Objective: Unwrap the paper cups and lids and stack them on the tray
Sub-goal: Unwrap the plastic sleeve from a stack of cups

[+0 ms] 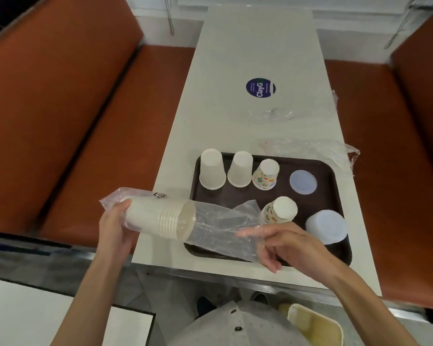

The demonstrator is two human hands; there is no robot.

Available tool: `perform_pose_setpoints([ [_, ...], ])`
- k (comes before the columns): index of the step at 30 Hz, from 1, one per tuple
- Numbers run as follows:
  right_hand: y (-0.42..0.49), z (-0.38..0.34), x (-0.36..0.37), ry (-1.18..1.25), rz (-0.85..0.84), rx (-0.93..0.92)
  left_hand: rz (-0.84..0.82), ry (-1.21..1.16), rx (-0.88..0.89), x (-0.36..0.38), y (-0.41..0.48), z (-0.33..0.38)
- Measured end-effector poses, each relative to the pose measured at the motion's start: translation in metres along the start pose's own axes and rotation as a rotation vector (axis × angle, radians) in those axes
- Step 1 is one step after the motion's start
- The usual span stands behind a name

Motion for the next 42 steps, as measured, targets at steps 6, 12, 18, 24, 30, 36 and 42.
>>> perform_pose_setpoints([
  [6,0.004,0.016,-0.008,-0.079,0.381,-0.072,-0.133,0.095,0.139,0.009,-0.002,0.007],
  [12,-0.002,0.030,0.003,0.240,0.341,0.073,-0.155,0.095,0.206,0.008,-0.003,0.009],
  [18,-0.006,0.054,0.003,0.338,0.295,0.359,-0.145,0.063,0.253,0.003,-0.006,0.017],
  [24,-0.012,0.042,0.007,0.594,0.047,0.033,-0.137,0.013,0.230,0.002,-0.010,0.019],
  [30,-0.006,0.026,0.020,0.542,0.060,-0.094,-0.077,0.012,0.204,-0.003,-0.005,0.012],
  [36,0.017,0.033,0.059,0.463,-0.147,0.138,0.029,-0.001,0.215,0.001,-0.011,0.010],
  [42,0.044,0.040,0.104,0.171,-0.036,0.142,0.183,-0.147,0.236,-0.005,-0.013,0.019],
])
Point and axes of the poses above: each hand's wrist, its own y-axis towards the middle knuckle, its own x-axis out of the palm, z = x × y, the point moved 2 cm from there along y, towards the middle knuckle, and after that the axes turned 8 degrees about z, right-handed, at the moved point
